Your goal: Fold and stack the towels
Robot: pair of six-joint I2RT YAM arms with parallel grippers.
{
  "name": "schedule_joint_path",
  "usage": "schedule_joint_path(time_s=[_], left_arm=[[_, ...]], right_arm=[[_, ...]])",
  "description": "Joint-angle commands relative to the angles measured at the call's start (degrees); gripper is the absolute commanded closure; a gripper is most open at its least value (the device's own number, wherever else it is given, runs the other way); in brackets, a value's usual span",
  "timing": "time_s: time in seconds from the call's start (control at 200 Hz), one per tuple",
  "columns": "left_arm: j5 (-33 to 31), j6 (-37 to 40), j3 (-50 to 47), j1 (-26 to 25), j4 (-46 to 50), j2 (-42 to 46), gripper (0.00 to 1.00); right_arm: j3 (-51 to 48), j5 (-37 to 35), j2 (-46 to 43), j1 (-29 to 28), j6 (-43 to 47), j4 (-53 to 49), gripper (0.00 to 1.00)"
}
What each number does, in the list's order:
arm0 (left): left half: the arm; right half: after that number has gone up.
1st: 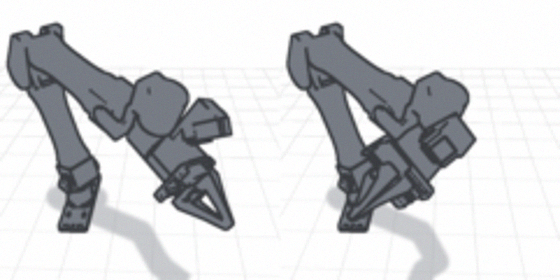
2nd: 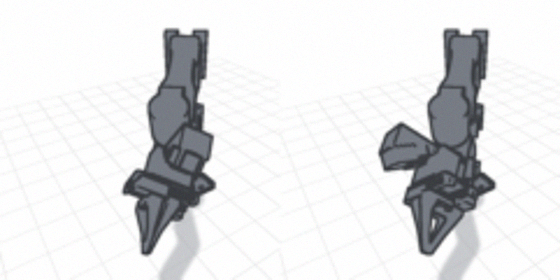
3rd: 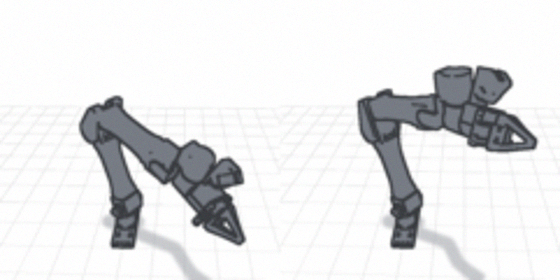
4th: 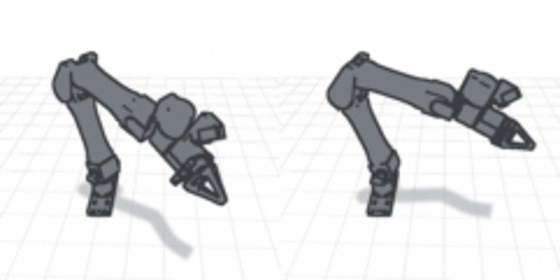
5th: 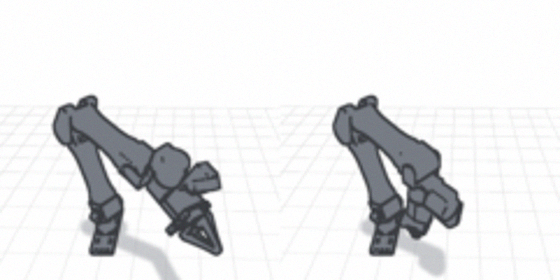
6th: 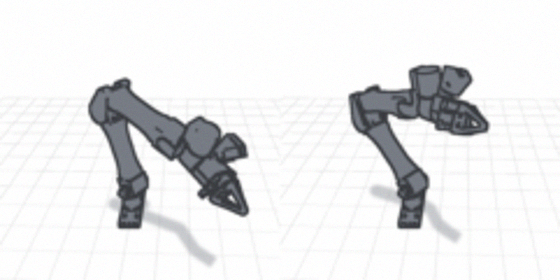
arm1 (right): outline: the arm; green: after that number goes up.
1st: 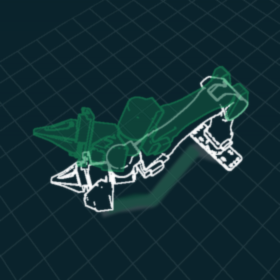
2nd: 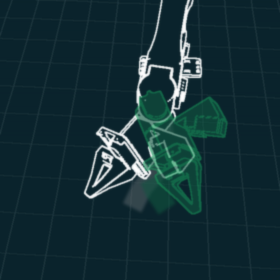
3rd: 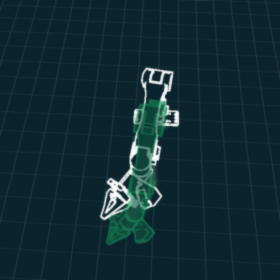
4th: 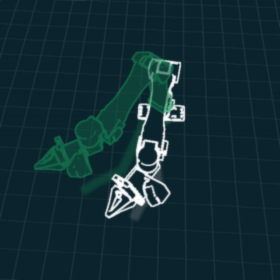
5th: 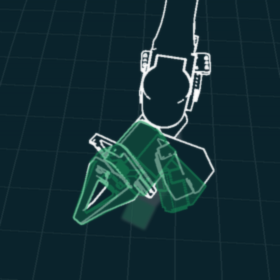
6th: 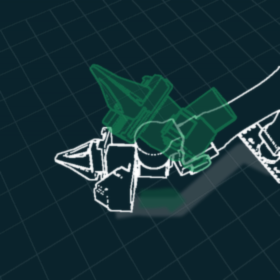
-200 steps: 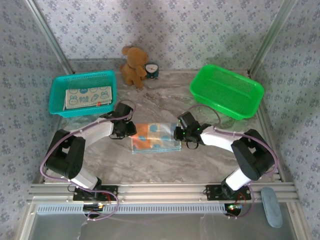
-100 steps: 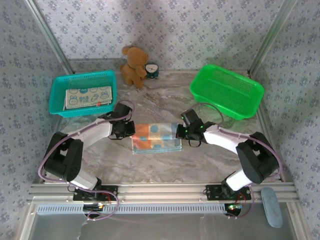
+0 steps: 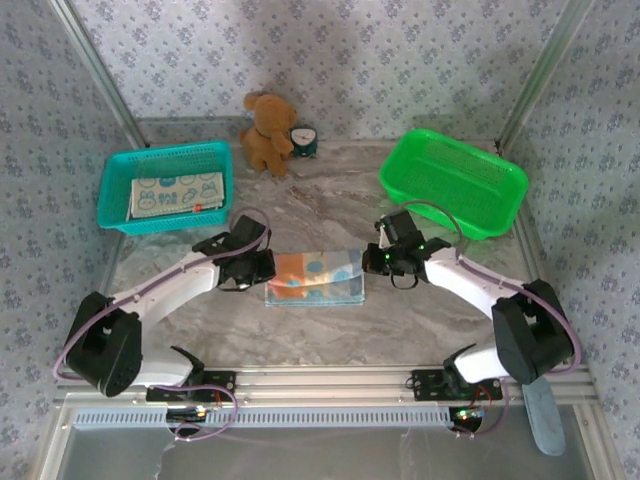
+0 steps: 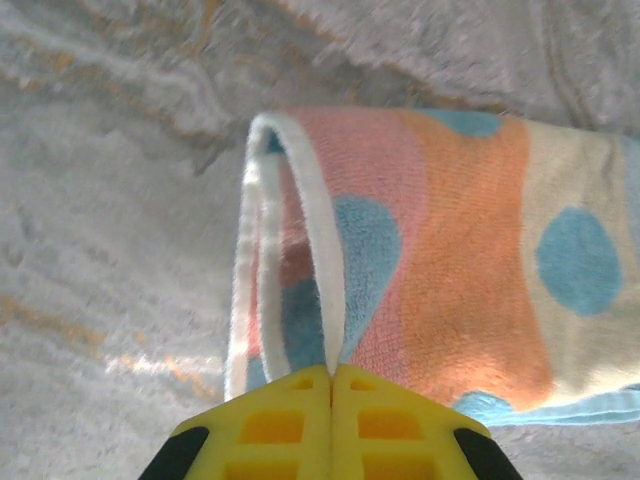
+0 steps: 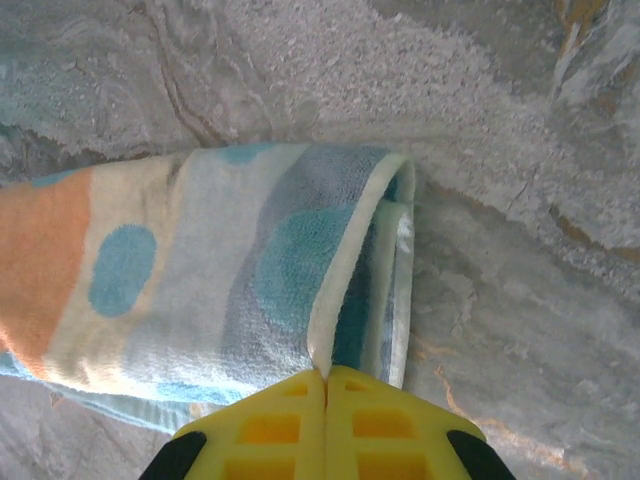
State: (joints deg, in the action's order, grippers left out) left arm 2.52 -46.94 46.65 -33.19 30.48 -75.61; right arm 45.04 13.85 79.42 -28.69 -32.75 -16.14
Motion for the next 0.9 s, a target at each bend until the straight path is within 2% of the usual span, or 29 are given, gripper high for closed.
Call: schedule_joint_path(time_s=[0.0, 0.415, 0.61, 0.899], left_arm=[[-2.41, -2.32, -1.80, -0.13, 3.09, 2.73, 1.00], [-3.40, -1.66, -3.98, -0.18, 2.51, 2.07, 1.00], [-2.10, -4.58, -7.80, -2.24, -0.25, 2.85, 1.00], [-3.72, -6.46, -10.13, -4.71, -0.37, 3.00, 1.00]], right_arm=[[-2.24, 1.45, -3.41, -1.10, -1.30, -2.75, 1.00], [-7.38, -1.82, -3.67, -8.00, -6.70, 0.67, 1.00], [-9.45, -3.57, -1.85, -7.58, -5.77, 2.03, 1.00], [-10.84, -4.60, 1.10, -6.29, -3.79, 2.54, 0.99]])
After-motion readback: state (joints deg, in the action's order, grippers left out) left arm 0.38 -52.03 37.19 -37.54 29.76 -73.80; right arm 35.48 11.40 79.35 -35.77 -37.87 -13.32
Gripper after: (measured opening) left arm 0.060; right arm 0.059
